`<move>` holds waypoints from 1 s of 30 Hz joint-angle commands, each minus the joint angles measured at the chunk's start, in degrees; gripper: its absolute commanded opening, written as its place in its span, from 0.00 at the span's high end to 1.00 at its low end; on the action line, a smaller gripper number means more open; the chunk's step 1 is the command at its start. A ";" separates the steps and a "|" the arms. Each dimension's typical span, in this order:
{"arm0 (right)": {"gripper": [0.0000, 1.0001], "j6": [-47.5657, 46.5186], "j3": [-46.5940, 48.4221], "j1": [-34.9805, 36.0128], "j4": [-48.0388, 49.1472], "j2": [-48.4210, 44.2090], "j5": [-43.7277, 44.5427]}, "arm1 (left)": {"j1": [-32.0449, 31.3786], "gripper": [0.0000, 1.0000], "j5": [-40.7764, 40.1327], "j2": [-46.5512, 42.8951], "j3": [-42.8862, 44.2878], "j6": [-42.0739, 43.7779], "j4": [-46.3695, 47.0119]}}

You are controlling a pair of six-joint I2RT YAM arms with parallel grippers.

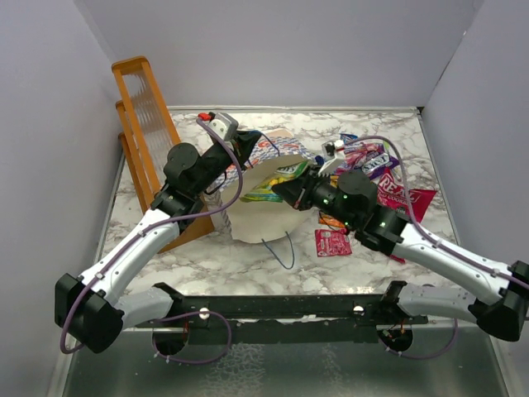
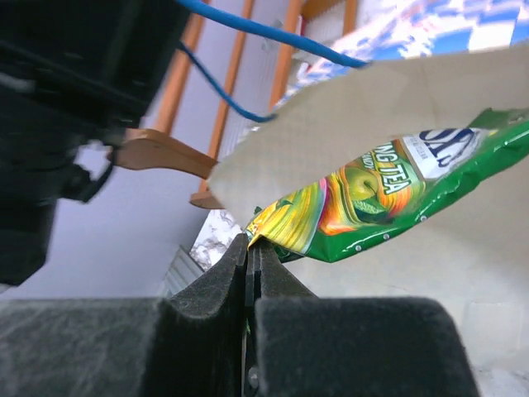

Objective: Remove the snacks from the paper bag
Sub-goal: Take out the snack from the paper bag, then adjust the paper bag at the center of the board.

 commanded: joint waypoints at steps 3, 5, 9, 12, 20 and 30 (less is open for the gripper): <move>0.99 -10.46 10.44 0.03 -12.16 -8.31 -0.29 | 0.27 1.00 -1.52 0.52 0.24 0.39 1.29; 0.99 -12.58 12.73 0.03 -14.29 -9.96 -0.41 | 0.26 1.00 -1.70 0.66 0.34 0.46 1.14; 0.99 -15.97 15.21 0.03 -16.04 -13.52 -1.27 | 0.28 1.00 -1.39 0.79 0.77 -0.06 0.87; 0.99 -16.49 15.58 0.03 -17.16 -16.26 2.68 | 0.24 1.00 -1.09 0.99 2.70 -1.75 -0.33; 0.99 -15.06 17.35 0.03 -24.27 -23.30 20.06 | 0.24 1.00 -1.11 10.63 19.74 -16.10 -8.93; 0.99 -13.48 14.51 0.03 -26.44 -26.49 21.15 | 0.97 0.99 -6.93 15.59 30.76 -17.98 -15.90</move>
